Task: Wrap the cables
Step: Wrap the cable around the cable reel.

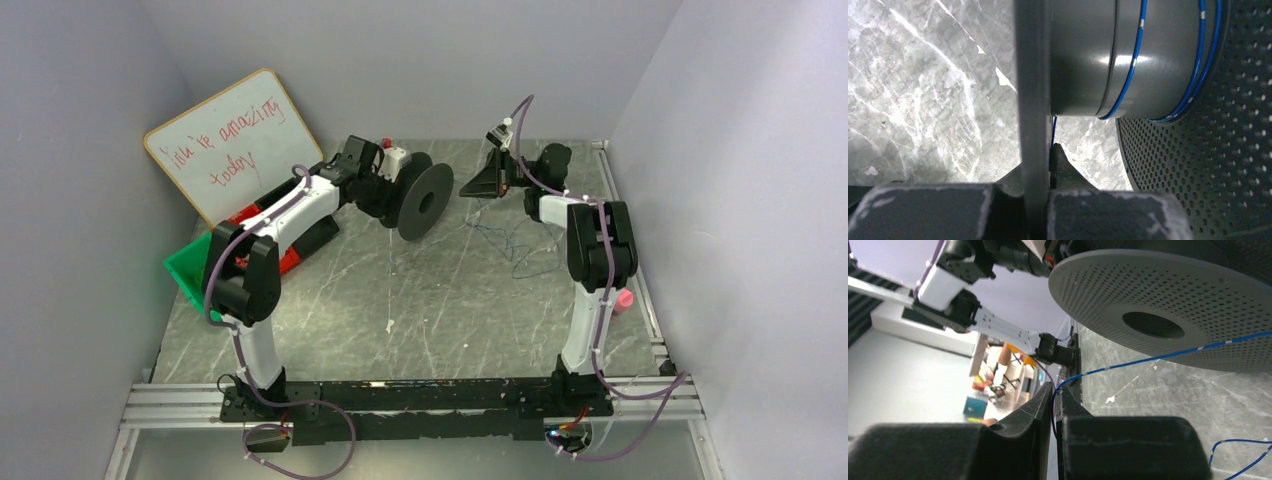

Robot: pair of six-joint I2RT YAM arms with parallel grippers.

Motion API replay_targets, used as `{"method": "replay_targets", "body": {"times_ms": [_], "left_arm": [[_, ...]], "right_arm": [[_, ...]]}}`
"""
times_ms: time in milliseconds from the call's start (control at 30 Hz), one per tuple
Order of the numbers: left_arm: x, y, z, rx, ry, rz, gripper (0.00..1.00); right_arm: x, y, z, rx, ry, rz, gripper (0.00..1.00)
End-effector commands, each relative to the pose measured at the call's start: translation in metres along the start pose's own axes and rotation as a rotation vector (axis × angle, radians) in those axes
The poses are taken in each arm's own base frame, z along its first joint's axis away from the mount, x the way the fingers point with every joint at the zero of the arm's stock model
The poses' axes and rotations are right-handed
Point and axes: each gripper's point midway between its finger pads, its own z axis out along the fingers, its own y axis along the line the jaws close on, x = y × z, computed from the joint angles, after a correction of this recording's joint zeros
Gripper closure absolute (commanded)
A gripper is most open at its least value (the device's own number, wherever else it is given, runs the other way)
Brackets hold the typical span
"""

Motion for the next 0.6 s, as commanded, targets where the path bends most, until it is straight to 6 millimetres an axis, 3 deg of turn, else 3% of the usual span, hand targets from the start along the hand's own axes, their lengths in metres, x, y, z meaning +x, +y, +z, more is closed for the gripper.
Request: {"method": "replay_targets", "body": {"times_ms": [0, 100, 567], "left_arm": [[-0.032, 0.017, -0.010, -0.083, -0.092, -0.019, 0.98], [-0.031, 0.019, -0.009, -0.093, -0.087, -0.025, 0.98], [-0.026, 0.031, -0.003, -0.154, -0.052, -0.042, 0.98]], "right_arm": [[-0.018, 0.007, 0.004, 0.084, -0.089, -0.090, 0.89], [-0.022, -0.007, 0.006, 0.221, -0.093, -0.144, 0.90], [-0.001, 0.041, 0.054, 0.111, 0.033, -0.288, 0.86]]}}
